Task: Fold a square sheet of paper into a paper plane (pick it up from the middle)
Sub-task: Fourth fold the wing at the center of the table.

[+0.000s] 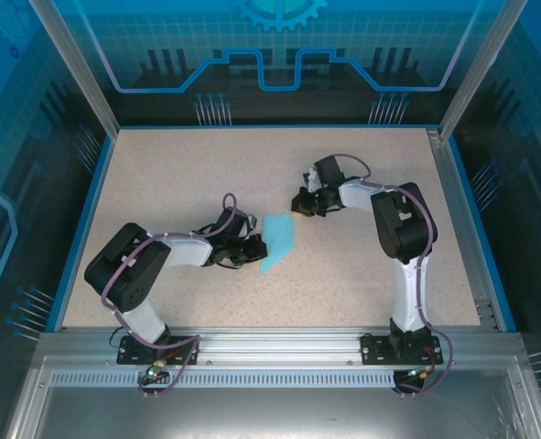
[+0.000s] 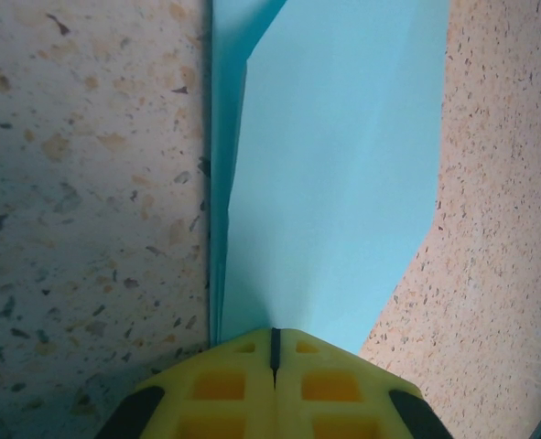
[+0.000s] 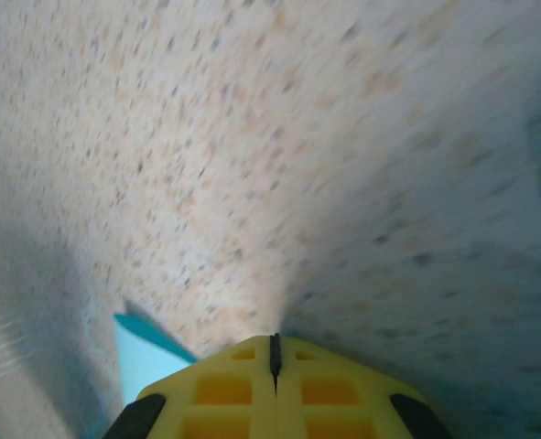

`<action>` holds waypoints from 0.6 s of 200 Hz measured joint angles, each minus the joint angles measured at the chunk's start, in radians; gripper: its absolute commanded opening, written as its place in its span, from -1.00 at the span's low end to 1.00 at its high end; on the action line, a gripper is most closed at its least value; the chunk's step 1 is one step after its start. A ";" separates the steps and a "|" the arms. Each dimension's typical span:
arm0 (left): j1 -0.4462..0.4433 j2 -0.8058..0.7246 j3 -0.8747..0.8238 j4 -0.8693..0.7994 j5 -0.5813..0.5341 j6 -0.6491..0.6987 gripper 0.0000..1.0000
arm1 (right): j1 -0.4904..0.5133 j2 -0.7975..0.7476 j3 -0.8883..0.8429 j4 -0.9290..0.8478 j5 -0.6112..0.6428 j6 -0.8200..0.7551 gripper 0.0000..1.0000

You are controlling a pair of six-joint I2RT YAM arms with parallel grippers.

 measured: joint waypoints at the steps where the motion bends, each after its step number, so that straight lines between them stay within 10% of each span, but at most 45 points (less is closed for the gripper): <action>1: 0.000 0.000 0.000 0.000 0.000 0.000 -1.00 | -0.001 0.000 0.000 0.000 0.001 0.000 -0.89; 120: 0.000 -0.006 0.000 -0.012 0.000 0.000 -1.00 | 0.152 -0.122 -0.153 0.115 -0.082 0.058 -0.90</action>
